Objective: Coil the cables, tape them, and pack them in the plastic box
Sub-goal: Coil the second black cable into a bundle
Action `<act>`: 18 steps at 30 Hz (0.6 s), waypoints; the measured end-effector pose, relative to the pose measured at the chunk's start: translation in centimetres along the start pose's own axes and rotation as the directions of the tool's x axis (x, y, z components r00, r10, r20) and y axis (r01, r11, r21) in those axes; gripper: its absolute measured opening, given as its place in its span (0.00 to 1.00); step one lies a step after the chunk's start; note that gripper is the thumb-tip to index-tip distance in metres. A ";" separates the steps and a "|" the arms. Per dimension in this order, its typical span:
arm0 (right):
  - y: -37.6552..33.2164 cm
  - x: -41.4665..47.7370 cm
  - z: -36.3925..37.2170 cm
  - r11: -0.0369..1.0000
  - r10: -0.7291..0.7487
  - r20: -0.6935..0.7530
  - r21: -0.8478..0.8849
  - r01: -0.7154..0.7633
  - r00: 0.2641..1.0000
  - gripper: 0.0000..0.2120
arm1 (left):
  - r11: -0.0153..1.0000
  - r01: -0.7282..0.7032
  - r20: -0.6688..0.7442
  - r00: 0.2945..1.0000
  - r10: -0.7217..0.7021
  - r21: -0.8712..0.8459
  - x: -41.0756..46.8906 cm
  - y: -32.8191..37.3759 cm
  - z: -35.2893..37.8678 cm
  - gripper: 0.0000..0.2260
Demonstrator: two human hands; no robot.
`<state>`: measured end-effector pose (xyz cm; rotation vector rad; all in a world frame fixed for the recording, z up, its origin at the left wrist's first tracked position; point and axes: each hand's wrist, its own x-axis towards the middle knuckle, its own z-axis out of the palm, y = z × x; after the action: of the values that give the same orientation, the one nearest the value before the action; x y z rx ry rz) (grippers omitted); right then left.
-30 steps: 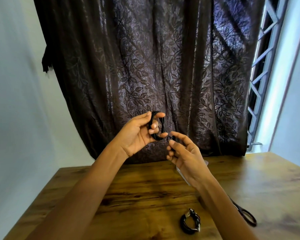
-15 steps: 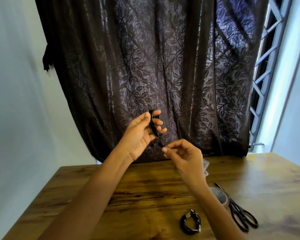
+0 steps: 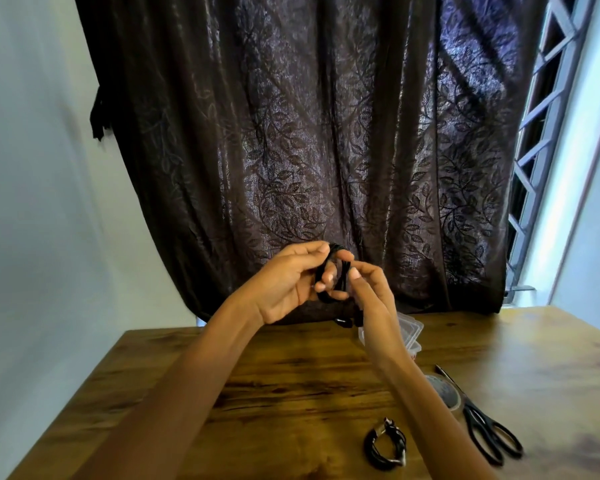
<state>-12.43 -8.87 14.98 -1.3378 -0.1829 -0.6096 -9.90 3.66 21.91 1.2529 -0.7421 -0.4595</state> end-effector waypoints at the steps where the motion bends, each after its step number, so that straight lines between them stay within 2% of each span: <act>1: 0.0 -0.1 0.1 0.999 0.026 0.027 0.026 -0.027 0.999 0.10 | 1.000 0.010 0.020 1.000 -0.010 0.000 0.0 0.0 0.0 0.12; 3: 0.0 -0.2 -0.1 0.988 0.081 0.080 0.128 -0.091 0.994 0.12 | 0.999 0.032 0.043 0.999 -0.033 0.009 0.0 0.1 -0.1 0.12; 6: -0.6 -0.8 0.0 0.919 0.155 0.182 0.334 -0.210 0.971 0.08 | 0.999 0.042 0.029 0.999 -0.042 0.006 0.1 0.0 -0.2 0.13; 15: -0.5 -1.5 -0.1 0.826 0.250 0.168 0.477 -0.300 0.954 0.09 | 0.995 -0.040 -0.132 0.991 0.027 -0.092 0.2 -1.7 -0.7 0.14; 18: 0.0 -1.4 -0.1 0.817 0.309 0.101 0.481 -0.318 0.946 0.08 | 0.990 -0.053 -0.194 0.981 0.027 -0.130 0.0 -2.8 -0.4 0.14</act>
<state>-13.65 -8.55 14.29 -0.8469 -0.1168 -0.2407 -9.42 3.19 19.17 1.1354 -0.5620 -0.3443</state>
